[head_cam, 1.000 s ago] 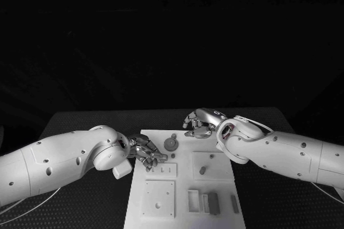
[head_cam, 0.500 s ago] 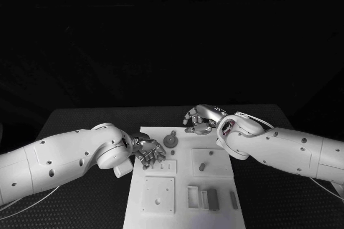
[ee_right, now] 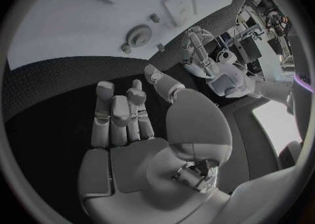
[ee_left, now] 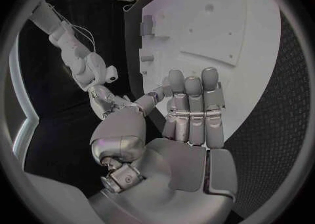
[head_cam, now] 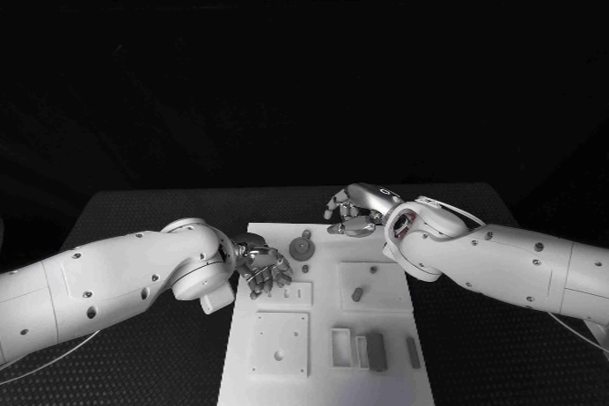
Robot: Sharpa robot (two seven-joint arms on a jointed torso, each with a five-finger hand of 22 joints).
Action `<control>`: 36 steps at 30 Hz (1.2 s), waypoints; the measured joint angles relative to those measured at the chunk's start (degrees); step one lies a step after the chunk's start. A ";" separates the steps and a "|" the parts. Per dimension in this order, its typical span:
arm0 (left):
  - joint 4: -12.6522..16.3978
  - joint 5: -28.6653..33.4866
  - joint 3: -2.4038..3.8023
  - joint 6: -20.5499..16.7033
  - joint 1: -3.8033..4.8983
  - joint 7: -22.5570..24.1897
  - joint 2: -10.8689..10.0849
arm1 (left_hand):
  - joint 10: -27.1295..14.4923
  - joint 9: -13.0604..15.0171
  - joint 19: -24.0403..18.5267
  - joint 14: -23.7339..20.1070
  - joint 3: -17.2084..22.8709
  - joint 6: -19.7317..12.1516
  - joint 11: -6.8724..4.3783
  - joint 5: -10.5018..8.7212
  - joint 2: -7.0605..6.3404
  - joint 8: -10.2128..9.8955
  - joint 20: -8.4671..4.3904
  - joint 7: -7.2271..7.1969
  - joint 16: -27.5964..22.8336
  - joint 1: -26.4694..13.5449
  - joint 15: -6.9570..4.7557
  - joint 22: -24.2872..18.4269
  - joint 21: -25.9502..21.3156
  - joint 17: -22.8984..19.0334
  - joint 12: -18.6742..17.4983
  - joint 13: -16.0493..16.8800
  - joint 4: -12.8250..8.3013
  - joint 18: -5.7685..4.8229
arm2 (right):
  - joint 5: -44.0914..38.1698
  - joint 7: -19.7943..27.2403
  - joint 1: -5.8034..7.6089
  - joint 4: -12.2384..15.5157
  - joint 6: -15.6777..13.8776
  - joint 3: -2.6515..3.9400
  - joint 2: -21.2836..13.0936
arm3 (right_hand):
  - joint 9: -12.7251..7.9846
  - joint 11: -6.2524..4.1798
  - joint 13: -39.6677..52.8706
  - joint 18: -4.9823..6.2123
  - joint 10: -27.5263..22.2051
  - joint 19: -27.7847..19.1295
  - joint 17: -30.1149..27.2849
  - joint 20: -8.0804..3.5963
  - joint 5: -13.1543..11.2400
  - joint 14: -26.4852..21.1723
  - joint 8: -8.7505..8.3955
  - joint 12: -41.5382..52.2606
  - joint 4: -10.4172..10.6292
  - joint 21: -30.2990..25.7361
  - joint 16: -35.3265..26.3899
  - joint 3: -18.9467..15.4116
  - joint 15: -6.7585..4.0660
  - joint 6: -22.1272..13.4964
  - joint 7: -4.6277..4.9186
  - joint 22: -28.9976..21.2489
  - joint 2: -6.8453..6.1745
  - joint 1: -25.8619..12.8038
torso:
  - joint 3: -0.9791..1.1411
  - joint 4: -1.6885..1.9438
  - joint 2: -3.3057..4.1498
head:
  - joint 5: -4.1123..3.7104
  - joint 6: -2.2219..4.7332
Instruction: Assemble the parts on the task board
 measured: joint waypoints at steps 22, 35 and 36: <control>-0.32 -16.03 -2.82 -4.03 -0.82 -1.41 2.19 | -0.61 0.70 -0.56 -0.85 1.26 0.02 0.61 -2.00 -2.16 -1.53 -0.12 0.00 0.88 2.39 0.21 -0.01 0.00 -2.23 0.49 -1.10 0.17 -0.24 | 0.38 0.28 -0.01 0.76 0.31 0.00 -0.36 | 0.04 0.00 0.01 0.00 0.01 -0.01 0.00 0.01 0.00 0.00 0.00 0.00 0.00 0.00 -0.22 0.00 0.00 -0.02 0.14 0.00 0.00 0.00 | 0.08 -0.08 -0.02 | 0.13 -0.67; -0.66 -17.50 -2.83 -4.59 -1.47 -2.20 3.29 | -0.59 0.94 -0.56 -0.84 1.43 0.02 0.59 -2.43 -2.02 -1.75 -0.10 0.00 1.14 2.53 0.22 -0.02 0.00 -2.67 0.72 -1.26 0.33 -0.24 | 0.49 0.40 -0.01 0.77 0.46 0.00 -0.32 | 0.05 0.00 0.01 0.02 0.01 -0.10 0.00 0.10 0.00 0.01 0.00 0.00 0.00 0.00 -0.22 0.00 0.01 0.00 0.14 0.00 0.23 -0.23 | 0.09 -0.07 0.03 | -0.24 -0.99; -0.67 -17.53 -2.83 -4.62 -1.49 -2.24 3.32 | -0.59 1.00 -0.58 -0.84 1.43 0.02 0.59 -2.43 -2.18 -1.75 -0.08 0.00 1.16 2.69 0.22 -0.02 0.00 -2.73 0.72 -1.32 0.33 -0.24 | 0.50 0.40 -0.01 0.77 0.47 0.00 -0.32 | 0.07 -0.01 0.01 0.02 0.01 -0.10 0.00 0.10 0.00 0.01 0.00 0.00 0.00 0.00 -0.22 0.00 0.01 0.00 0.14 0.00 0.23 -0.23 | 0.10 -0.07 0.03 | -0.24 -1.02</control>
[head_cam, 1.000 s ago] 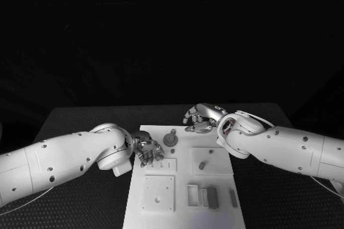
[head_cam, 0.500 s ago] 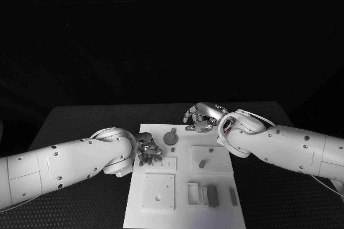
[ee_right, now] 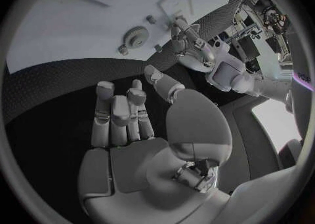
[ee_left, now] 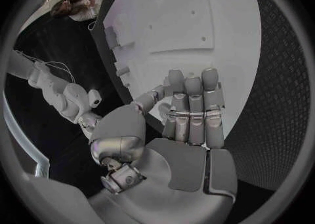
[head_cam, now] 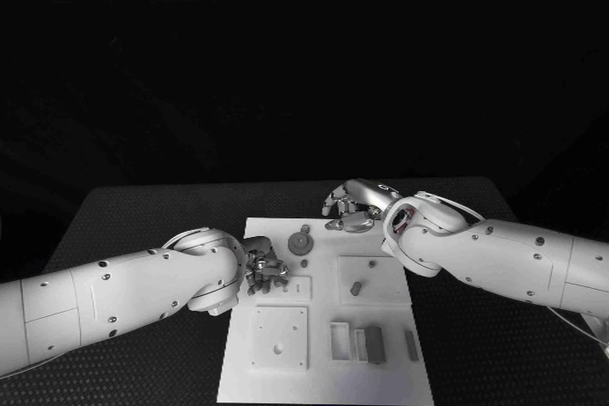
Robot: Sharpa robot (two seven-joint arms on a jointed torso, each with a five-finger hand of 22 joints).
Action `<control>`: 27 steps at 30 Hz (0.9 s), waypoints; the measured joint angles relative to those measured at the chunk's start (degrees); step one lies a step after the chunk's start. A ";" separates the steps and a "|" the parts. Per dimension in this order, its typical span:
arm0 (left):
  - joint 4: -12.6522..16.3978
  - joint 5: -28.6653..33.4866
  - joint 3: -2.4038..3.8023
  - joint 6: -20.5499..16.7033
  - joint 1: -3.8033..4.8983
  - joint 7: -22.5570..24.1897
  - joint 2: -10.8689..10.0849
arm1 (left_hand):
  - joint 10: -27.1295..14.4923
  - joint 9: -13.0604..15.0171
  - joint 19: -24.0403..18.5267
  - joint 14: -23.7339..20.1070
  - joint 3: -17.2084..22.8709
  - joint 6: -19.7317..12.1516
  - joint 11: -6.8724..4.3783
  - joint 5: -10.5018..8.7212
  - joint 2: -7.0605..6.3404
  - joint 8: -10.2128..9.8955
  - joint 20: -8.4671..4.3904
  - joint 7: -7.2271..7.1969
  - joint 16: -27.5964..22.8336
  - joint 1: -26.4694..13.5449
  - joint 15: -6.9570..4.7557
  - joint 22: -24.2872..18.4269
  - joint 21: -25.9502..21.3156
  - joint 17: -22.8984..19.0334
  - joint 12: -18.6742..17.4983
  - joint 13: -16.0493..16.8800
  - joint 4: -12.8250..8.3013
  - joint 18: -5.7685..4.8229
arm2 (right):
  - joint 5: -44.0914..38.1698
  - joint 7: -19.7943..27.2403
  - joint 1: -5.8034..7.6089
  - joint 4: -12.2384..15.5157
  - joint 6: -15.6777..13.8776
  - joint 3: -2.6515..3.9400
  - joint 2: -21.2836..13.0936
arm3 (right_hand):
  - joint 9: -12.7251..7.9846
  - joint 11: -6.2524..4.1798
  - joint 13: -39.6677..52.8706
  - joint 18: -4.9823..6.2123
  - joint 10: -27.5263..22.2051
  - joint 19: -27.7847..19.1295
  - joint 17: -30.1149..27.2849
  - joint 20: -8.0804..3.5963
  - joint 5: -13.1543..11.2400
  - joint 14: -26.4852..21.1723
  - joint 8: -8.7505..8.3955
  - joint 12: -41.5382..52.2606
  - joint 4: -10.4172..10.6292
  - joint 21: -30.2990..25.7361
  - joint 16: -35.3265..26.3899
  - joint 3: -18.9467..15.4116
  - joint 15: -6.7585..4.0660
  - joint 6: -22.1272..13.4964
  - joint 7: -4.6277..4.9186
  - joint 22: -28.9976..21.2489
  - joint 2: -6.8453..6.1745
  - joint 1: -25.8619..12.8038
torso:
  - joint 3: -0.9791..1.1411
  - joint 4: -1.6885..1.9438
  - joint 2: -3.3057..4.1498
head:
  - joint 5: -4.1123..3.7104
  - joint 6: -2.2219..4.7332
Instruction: Assemble the parts on the task board
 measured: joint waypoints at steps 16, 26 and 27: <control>0.05 -0.17 -0.04 -0.16 -0.12 -0.58 0.12 | 0.02 0.19 -0.07 0.01 0.15 0.00 -0.02 -0.22 -1.24 -0.56 0.09 0.00 0.43 0.42 0.01 -0.01 0.00 -0.72 0.00 -0.34 -0.15 0.00 | 0.09 0.06 0.00 0.03 0.18 0.00 -0.04 | 0.00 0.00 -0.05 0.01 0.00 -0.01 0.00 0.01 0.00 -0.12 0.00 0.00 0.00 -0.20 0.00 0.00 -0.11 0.07 -0.06 0.00 0.00 0.00 | 0.02 0.01 -0.01 | -0.01 -0.25; 0.21 -0.22 -0.07 0.18 -0.12 -1.00 0.18 | 0.04 0.66 0.15 -0.20 0.26 0.01 -0.04 -4.34 -4.10 -1.54 -0.13 -0.01 1.06 0.43 -0.21 -0.01 0.00 -1.86 0.23 -0.88 0.84 0.01 | 0.13 0.08 0.00 0.02 0.30 0.00 -0.01 | -0.01 0.00 -0.05 0.01 0.00 -0.01 0.00 0.01 0.00 -0.12 0.00 0.00 -0.16 -0.20 0.00 -0.16 -0.11 0.15 -0.15 0.00 0.00 0.00 | 0.01 0.03 -0.01 | -0.04 -0.41; 0.24 -0.23 -0.07 0.23 -0.12 -1.03 0.19 | 0.04 0.70 0.16 -0.21 0.24 0.01 -0.04 -4.43 -4.26 -1.55 -0.13 -0.01 1.09 0.28 -0.21 -0.01 0.00 -1.96 0.23 -0.94 1.03 0.01 | 0.13 0.08 0.00 0.02 0.32 0.00 -0.01 | -0.01 0.00 -0.05 0.01 0.00 -0.01 0.00 0.01 0.00 -0.12 0.00 0.00 -0.16 -0.21 0.00 -0.16 -0.11 0.15 -0.15 0.00 0.00 0.00 | 0.01 0.03 -0.01 | -0.04 -0.42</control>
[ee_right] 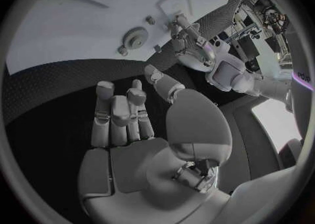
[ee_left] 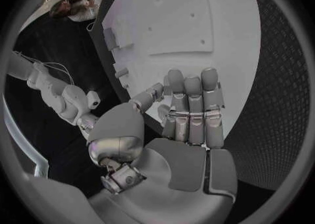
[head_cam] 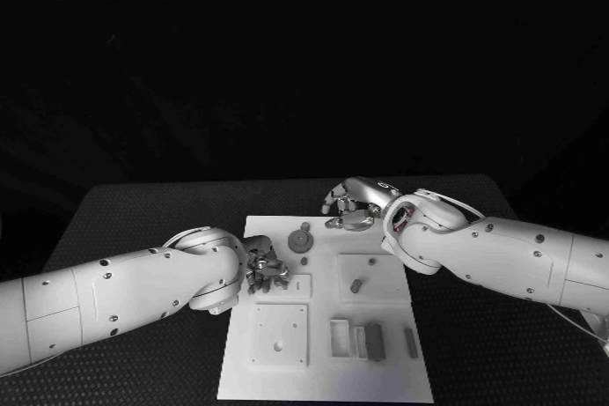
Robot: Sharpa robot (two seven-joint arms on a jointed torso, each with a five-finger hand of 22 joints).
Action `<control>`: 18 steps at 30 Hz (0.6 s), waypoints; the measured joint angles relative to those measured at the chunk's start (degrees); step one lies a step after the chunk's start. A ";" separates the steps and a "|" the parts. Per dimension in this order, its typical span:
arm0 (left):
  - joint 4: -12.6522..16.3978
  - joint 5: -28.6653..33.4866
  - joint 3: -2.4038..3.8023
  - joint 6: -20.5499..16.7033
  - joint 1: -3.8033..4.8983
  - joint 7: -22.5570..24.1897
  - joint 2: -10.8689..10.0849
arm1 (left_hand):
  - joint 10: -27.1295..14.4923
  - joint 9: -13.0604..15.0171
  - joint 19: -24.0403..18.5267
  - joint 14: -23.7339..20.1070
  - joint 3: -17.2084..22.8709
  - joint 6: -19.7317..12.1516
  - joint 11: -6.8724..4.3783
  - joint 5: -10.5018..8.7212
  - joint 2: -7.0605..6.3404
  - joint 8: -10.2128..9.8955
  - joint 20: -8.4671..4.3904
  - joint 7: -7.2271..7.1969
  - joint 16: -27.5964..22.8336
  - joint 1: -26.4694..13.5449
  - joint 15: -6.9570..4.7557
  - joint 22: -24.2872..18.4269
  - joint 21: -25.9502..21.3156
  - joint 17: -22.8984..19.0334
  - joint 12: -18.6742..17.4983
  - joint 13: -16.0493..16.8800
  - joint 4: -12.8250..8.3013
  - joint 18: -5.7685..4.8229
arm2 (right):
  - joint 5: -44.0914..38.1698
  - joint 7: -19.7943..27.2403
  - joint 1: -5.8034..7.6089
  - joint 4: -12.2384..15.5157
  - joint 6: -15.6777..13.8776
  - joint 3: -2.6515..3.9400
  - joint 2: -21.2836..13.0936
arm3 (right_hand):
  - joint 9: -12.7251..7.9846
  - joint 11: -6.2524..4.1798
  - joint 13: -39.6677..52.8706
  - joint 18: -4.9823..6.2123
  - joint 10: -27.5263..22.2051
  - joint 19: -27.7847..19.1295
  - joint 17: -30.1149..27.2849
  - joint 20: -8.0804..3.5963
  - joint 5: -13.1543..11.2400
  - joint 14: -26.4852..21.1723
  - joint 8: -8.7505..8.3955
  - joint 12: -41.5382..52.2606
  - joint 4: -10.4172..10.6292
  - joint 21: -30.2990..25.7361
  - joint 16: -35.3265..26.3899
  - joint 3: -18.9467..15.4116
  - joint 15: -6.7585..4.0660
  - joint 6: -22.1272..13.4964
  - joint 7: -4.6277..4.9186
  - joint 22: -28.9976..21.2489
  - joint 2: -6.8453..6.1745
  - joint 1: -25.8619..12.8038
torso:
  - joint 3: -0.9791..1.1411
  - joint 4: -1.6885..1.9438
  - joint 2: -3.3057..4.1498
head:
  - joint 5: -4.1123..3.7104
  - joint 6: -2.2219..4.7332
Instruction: Assemble the parts on the task board
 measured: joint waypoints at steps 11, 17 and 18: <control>-0.08 -0.34 -0.02 0.11 -0.09 -0.23 0.26 | 0.16 0.20 0.00 -0.19 -0.43 0.40 -0.16 -0.88 -2.58 -0.68 0.00 -0.40 0.40 -0.28 -0.19 0.04 -0.23 -0.71 0.22 -0.28 1.68 0.06 | 0.01 0.00 0.00 0.04 0.05 0.00 -0.04 | 0.05 0.00 0.00 0.00 0.00 0.00 0.00 0.00 0.00 0.01 0.00 0.00 0.00 0.00 0.00 0.00 0.01 0.02 -0.01 0.00 0.00 0.00 | 0.02 -0.04 0.02 | -0.08 -0.05; -0.16 -0.62 0.00 0.04 -0.22 -0.29 0.28 | -1.76 0.16 0.00 -0.33 -0.58 6.51 -0.50 -0.88 -3.04 -1.05 0.01 -3.17 0.67 -0.58 -0.33 0.04 -0.27 -0.81 0.22 -0.35 1.89 0.43 | 0.02 0.01 0.00 0.06 0.07 0.00 -0.06 | 0.04 0.00 -0.05 0.00 0.00 0.00 0.00 0.00 0.00 0.01 0.00 0.00 0.00 0.00 0.00 0.00 0.01 0.03 -0.02 0.00 0.00 0.00 | 0.01 -0.05 0.02 | -0.13 -0.02; -0.16 -0.65 -0.03 0.04 -0.25 -0.30 0.28 | -1.56 0.18 0.00 -0.33 -0.45 7.04 -0.71 -0.88 -3.14 -1.06 0.00 -3.37 0.67 -0.60 -0.33 0.04 -0.27 -0.87 0.22 -0.35 2.02 0.47 | 0.02 0.01 0.00 0.07 0.07 0.00 -0.06 | 0.04 0.00 -0.05 0.00 0.00 0.00 0.00 0.00 0.00 0.01 0.00 0.00 0.00 0.00 0.00 0.00 0.01 0.03 -0.03 0.00 0.00 0.00 | 0.01 -0.05 0.02 | -0.13 -0.02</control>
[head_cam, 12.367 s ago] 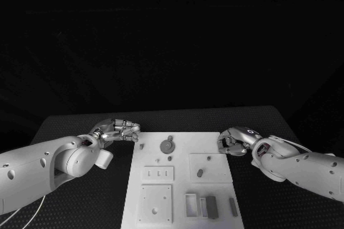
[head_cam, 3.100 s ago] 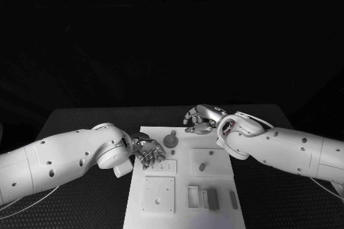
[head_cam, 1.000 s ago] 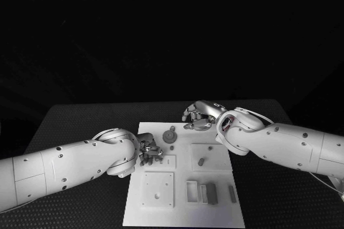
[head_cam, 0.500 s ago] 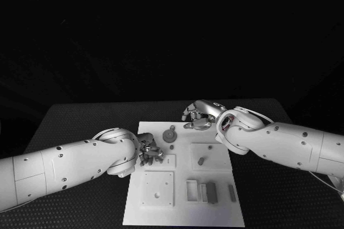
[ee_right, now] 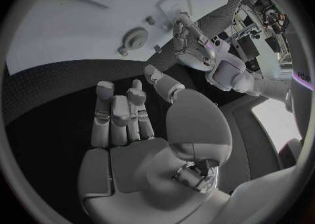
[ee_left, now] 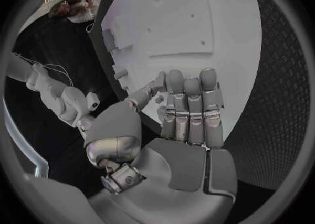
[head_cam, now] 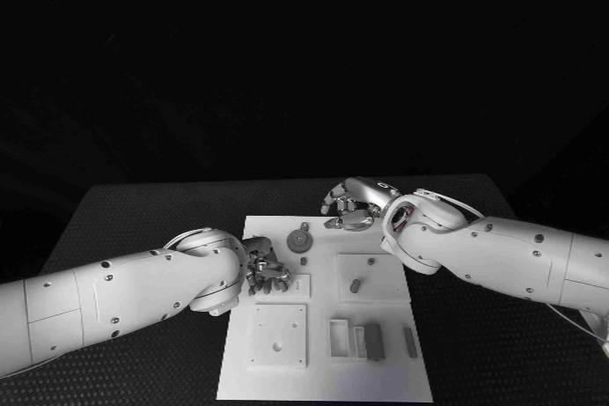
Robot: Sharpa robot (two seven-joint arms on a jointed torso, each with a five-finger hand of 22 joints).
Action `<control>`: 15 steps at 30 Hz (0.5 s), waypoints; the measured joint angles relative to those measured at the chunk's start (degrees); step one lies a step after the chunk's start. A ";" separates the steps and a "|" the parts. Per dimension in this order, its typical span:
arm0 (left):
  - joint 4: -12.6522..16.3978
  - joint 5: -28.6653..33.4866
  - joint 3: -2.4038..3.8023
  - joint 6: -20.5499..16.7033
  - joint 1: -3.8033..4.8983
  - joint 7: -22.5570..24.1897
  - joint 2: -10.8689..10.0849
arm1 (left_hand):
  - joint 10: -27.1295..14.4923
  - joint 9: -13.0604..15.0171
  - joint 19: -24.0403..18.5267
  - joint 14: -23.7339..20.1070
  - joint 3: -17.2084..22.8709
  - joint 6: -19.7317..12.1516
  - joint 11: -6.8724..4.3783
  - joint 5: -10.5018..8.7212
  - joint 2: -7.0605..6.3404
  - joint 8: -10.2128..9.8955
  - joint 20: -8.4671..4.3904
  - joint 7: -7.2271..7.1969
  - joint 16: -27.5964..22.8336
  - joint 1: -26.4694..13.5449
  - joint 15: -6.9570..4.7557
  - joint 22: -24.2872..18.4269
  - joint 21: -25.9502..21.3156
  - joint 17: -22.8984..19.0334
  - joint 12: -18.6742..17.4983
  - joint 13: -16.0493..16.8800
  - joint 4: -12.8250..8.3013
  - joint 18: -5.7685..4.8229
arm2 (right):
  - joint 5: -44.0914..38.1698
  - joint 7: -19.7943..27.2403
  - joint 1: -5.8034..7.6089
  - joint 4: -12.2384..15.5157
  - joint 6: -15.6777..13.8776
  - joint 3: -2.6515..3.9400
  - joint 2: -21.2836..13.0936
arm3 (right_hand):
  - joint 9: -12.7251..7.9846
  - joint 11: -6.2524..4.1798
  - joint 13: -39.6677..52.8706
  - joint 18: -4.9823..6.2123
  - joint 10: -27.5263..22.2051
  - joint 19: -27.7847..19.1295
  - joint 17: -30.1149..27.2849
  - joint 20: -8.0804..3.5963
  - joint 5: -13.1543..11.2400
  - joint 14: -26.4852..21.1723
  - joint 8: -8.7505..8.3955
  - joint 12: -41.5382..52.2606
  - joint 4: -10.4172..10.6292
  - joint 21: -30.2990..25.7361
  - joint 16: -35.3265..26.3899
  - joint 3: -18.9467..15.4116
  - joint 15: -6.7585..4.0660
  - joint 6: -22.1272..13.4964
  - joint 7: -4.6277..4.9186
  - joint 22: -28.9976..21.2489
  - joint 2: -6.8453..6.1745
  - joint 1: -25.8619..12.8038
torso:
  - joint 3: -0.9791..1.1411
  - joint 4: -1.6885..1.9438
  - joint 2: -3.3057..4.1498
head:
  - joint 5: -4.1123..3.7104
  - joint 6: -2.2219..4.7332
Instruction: Assemble the parts on the task board
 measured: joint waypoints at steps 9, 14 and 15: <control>0.00 -0.14 -0.03 0.02 -0.03 -0.15 -0.06 | 0.00 0.21 0.00 -0.29 -0.46 0.29 -0.16 -0.22 -0.64 0.00 0.01 -0.11 0.21 0.05 0.13 -0.01 -0.18 -0.28 0.00 -0.15 0.78 0.35 | 0.01 0.01 0.00 0.04 0.02 0.00 -0.04 | -0.01 0.00 0.00 0.00 0.00 0.00 0.00 0.00 0.00 0.01 0.00 0.00 0.00 0.00 0.00 0.00 0.01 -0.05 0.05 0.00 0.00 0.00 | -0.01 0.03 0.00 | -0.04 -0.18; 0.00 -0.23 -0.03 0.02 -0.03 -0.22 -0.10 | 0.00 0.30 -0.01 -0.29 -0.54 0.29 -0.16 -0.22 -0.96 0.00 0.01 -0.11 0.21 -0.23 0.13 -0.01 -0.21 -0.47 0.22 -0.21 1.17 0.41 | 0.01 0.01 0.00 0.06 0.02 0.00 -0.07 | 0.04 0.00 0.00 0.00 0.00 -0.01 0.00 0.01 0.00 0.08 0.00 0.00 0.00 0.00 0.00 0.00 0.08 -0.12 0.12 0.00 0.00 0.00 | -0.04 0.06 -0.01 | -0.02 -0.19; 0.00 -0.24 -0.03 0.02 -0.03 -0.22 -0.10 | 0.00 0.30 -0.01 -0.29 -0.54 0.29 -0.16 -0.22 -0.96 0.00 0.01 -0.11 0.21 -0.23 0.13 -0.01 -0.21 -0.48 0.22 -0.21 1.17 0.42 | 0.01 0.01 0.00 0.07 0.02 0.00 -0.07 | 0.04 0.00 0.01 0.00 0.00 -0.01 0.00 0.01 0.00 0.08 0.00 0.00 0.00 0.00 0.00 0.00 0.08 -0.12 0.12 0.00 0.00 0.00 | -0.04 0.07 -0.01 | -0.01 -0.19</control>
